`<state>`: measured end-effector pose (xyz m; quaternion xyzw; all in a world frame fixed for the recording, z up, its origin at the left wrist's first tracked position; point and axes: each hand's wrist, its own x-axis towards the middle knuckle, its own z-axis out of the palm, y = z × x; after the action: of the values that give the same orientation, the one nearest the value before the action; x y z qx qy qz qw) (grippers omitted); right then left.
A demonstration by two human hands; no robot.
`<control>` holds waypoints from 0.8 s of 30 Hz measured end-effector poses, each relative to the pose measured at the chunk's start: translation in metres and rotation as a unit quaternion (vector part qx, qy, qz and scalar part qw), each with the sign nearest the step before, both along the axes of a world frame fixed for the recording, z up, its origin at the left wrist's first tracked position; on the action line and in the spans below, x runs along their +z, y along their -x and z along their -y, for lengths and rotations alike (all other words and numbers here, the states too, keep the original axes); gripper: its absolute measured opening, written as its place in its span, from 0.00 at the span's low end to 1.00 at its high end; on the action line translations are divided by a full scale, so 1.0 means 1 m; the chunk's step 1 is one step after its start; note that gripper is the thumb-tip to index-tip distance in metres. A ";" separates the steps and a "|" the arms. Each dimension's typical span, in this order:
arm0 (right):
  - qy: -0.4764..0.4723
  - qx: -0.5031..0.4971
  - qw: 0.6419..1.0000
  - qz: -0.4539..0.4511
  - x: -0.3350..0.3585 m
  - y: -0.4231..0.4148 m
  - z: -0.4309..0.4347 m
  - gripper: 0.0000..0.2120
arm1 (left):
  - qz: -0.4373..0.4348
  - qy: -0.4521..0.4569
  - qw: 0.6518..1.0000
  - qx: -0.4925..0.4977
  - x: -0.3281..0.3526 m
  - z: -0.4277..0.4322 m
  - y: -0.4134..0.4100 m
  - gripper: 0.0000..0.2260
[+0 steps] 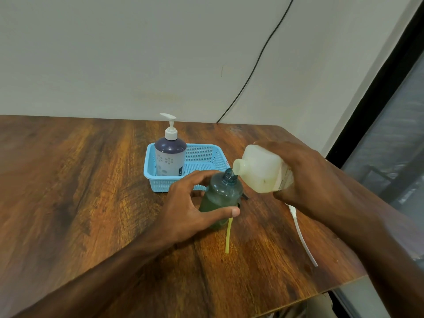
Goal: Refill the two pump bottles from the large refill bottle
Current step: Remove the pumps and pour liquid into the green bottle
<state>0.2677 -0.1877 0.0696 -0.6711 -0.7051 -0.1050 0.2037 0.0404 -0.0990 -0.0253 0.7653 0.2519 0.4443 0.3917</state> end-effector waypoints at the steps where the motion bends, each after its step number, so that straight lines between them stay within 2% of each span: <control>1: 0.003 -0.001 1.000 0.001 -0.001 0.000 0.000 0.40 | 0.000 0.001 1.000 0.000 0.000 0.000 0.000 0.28; 24: 0.007 0.003 1.000 0.004 -0.003 -0.005 -0.004 0.42 | 0.015 -0.007 1.000 -0.001 0.000 0.001 -0.001 0.28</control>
<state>0.2725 -0.1834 0.0666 -0.6703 -0.7082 -0.1022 0.1966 0.0415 -0.0999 -0.0256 0.7617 0.2421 0.4572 0.3901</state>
